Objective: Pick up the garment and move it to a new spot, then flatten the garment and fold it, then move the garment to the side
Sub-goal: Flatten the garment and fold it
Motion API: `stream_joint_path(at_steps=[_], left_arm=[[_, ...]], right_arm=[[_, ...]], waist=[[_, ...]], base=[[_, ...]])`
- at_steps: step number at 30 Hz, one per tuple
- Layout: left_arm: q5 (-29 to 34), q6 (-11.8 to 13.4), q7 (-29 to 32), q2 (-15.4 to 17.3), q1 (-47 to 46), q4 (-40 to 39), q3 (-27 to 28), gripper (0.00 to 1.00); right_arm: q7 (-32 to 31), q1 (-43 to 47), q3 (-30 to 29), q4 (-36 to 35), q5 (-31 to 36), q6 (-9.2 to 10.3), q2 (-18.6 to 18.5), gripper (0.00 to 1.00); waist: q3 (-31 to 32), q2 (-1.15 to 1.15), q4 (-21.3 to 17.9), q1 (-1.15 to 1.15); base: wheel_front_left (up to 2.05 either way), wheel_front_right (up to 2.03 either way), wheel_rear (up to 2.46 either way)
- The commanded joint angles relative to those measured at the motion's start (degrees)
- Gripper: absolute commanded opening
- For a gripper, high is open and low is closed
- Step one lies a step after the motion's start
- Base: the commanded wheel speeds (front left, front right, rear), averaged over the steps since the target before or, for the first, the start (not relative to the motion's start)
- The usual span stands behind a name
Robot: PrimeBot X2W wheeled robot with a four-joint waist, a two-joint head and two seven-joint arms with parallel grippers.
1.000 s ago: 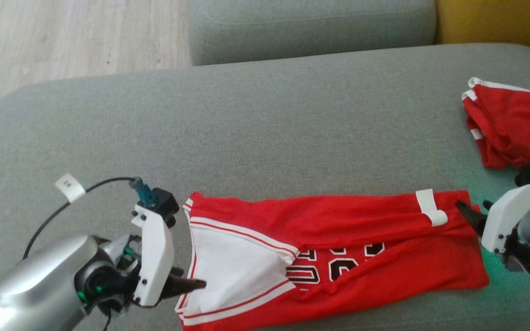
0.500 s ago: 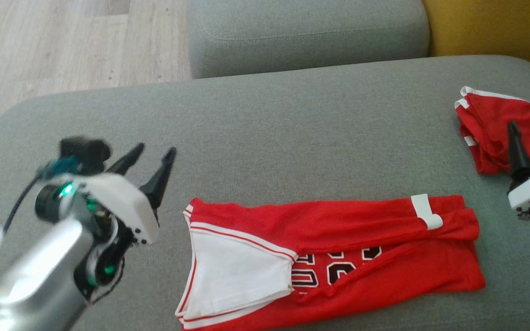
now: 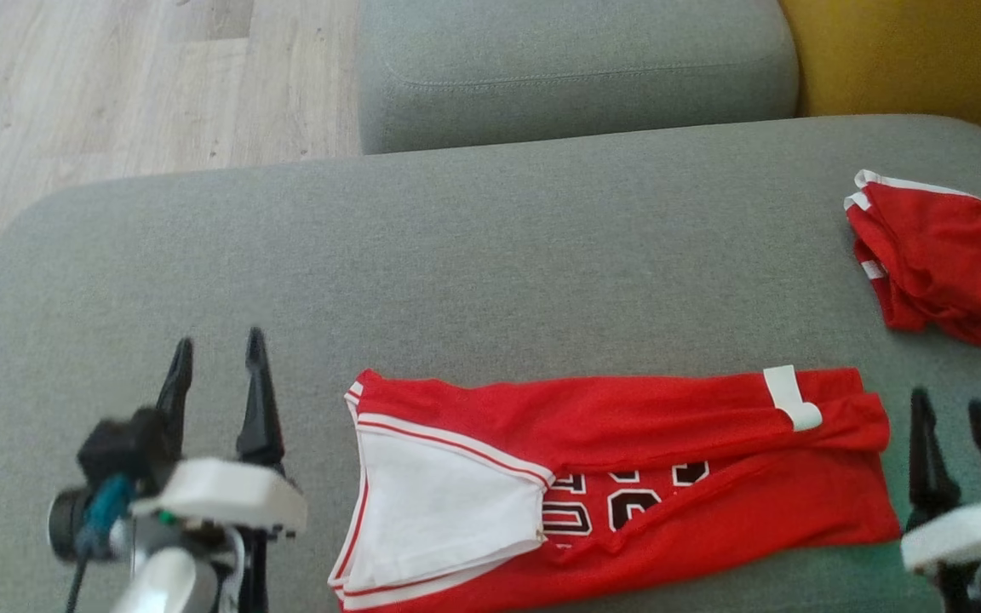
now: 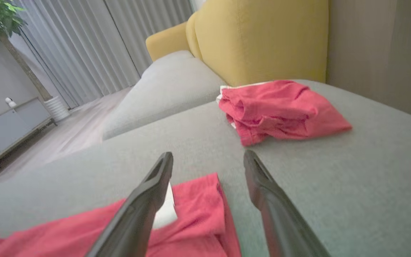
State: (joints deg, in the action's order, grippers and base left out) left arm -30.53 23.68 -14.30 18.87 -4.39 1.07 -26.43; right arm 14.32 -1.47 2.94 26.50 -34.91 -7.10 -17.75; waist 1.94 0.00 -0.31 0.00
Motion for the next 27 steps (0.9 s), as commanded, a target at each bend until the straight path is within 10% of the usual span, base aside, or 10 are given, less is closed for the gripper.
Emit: stream_joint_path(at_steps=[1,15,27], left_arm=[[1.0,-0.1,-0.7,0.3,-1.6,-2.1,3.4,1.0],[11.5,-12.2,-0.7,-10.4,4.0,1.3,13.5,1.0],[14.9,-16.8,-0.7,-13.9,2.9,4.9,17.0,1.0]], right_arm=[[0.7,-1.4,0.2,-2.2,1.1,-0.39,-1.1,1.0],[-14.0,-5.0,-4.6,0.8,9.1,-0.39,3.7,1.0],[-32.6,-15.4,-7.3,17.8,10.6,-0.39,3.8,1.0]], waist=[[0.0,0.0,0.0,0.0],[-0.4,0.0,-0.5,0.0],[-1.4,0.0,2.4,0.0]], base=[[0.0,0.0,0.0],[0.0,0.0,0.0],[0.0,0.0,0.0]])
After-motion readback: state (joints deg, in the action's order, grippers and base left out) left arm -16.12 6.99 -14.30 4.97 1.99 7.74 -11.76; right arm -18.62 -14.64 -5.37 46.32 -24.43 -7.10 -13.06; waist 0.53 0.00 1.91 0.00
